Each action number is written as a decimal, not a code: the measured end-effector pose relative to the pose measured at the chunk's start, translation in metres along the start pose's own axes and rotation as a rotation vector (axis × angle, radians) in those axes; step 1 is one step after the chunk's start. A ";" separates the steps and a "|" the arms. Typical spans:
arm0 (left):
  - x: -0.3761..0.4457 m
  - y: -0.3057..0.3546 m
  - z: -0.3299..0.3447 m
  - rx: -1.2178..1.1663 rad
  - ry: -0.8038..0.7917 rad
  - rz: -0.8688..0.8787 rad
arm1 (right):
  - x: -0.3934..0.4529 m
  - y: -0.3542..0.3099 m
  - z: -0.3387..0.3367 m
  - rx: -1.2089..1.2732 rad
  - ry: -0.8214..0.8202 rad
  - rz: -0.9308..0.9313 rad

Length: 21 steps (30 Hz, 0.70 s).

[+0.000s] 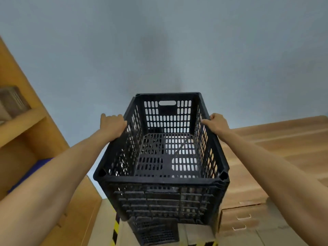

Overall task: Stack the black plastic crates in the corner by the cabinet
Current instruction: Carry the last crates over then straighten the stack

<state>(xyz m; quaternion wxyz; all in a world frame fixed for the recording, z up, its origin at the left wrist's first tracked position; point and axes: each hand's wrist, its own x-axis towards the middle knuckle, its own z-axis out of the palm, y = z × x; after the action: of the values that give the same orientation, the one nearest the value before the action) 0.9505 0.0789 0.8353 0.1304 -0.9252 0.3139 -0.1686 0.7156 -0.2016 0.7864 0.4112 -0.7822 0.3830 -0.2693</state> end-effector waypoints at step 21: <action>0.221 -0.123 0.142 0.039 -0.044 -0.001 | 0.205 -0.070 0.218 0.012 -0.085 -0.018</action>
<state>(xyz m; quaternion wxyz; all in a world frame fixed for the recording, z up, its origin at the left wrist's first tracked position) 1.2366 0.0545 0.7998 0.1552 -0.9261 0.3071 -0.1546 1.0178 -0.2488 0.7553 0.4293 -0.7939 0.3564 -0.2415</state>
